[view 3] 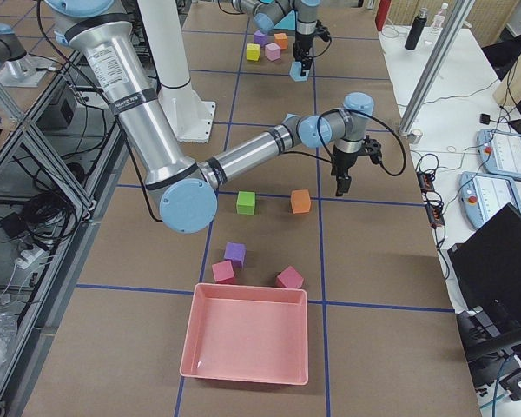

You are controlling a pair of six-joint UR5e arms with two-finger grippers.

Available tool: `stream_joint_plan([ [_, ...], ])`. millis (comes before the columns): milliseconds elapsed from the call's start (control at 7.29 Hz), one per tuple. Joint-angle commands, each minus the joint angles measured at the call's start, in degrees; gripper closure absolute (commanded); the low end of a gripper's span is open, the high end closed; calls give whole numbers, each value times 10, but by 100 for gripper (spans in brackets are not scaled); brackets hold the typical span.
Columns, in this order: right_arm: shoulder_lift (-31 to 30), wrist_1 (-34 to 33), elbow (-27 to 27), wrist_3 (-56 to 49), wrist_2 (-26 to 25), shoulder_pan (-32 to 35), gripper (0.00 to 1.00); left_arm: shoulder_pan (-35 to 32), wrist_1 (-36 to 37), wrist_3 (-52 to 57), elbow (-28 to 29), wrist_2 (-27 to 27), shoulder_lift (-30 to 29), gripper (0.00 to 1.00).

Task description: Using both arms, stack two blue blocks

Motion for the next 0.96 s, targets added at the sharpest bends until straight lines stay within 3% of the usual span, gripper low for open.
stream_joint_plan([
  [0, -1, 2, -44, -66, 9, 28, 0, 47, -7, -44, 72, 37, -70, 61],
  [411, -16, 35, -60, -72, 20, 34, 0, 80, -101, -82, 130, 88, -77, 61],
  [823, -23, 48, -62, -71, 22, 35, 0, 95, -114, -92, 156, 111, -91, 61],
])
